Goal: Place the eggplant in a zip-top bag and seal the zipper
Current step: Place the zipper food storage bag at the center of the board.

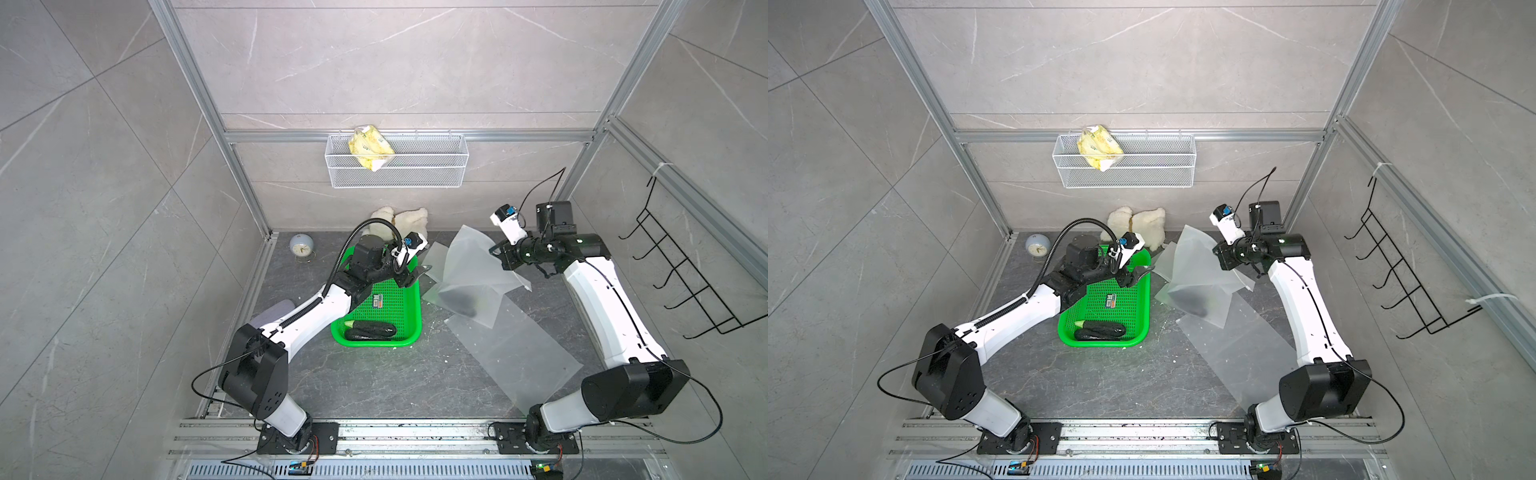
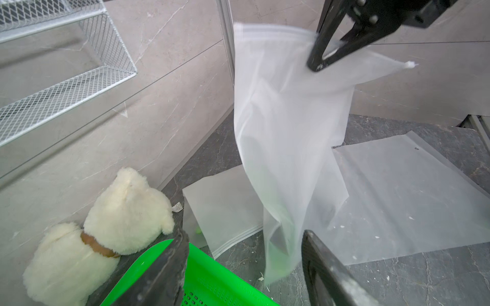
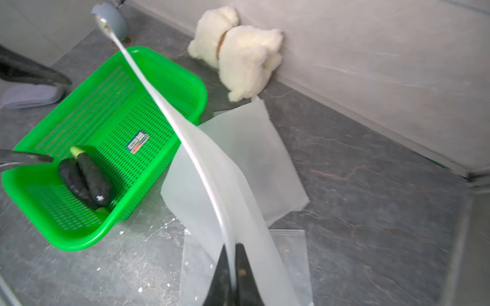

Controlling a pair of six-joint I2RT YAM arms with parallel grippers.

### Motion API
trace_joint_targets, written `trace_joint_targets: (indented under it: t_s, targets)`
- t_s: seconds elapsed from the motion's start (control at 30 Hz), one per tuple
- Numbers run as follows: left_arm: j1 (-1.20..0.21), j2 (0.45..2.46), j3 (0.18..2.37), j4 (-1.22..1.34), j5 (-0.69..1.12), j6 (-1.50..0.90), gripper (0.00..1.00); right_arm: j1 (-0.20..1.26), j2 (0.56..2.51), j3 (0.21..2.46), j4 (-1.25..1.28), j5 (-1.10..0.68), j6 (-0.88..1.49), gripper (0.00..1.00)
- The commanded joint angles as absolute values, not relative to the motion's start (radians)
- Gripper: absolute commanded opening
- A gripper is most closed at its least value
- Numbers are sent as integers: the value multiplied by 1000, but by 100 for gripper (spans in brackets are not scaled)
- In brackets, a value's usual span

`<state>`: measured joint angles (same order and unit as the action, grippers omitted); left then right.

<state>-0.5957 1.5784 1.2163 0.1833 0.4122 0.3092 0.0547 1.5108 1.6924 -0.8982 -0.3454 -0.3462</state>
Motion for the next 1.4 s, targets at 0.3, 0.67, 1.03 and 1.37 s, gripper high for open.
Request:
trace_joint_targets:
  t_s: [0.3, 0.67, 1.03, 1.37]
  targets:
    - [-575, 1570, 1157, 288, 379, 189, 69, -4, 1597, 2040, -990, -140, -253, 0]
    - [-576, 1542, 1089, 318, 356, 129, 68, -15, 1803, 2211, -968, -161, -219, 0]
    - [-576, 1523, 1055, 318, 346, 113, 68, -28, 1822, 2133, -877, -133, -151, 0]
    - [-576, 1537, 1074, 320, 369, 109, 67, -23, 1578, 1643, -575, -133, -190, 0]
